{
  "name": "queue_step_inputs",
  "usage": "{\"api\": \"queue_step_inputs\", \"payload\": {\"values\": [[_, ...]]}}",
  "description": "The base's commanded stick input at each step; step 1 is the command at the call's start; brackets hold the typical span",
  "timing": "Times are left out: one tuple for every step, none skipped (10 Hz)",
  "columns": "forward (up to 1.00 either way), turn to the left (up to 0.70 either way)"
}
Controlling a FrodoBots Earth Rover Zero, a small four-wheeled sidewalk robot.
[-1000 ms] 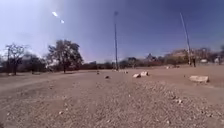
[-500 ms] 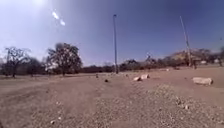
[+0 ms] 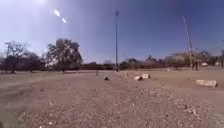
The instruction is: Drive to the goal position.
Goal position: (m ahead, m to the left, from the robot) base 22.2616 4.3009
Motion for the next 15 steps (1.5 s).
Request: {"api": "queue_step_inputs", "payload": {"values": [[0.50, 0.00], [0.50, 0.01], [0.50, 0.25], [0.50, 0.49], [0.50, 0.46], [0.50, 0.42], [0.50, 0.00], [0.50, 0.00], [0.50, 0.00], [0.50, 0.00], [0.50, 0.00], [0.50, 0.00], [0.50, 0.00], [0.50, 0.00], [0.50, 0.00]]}}
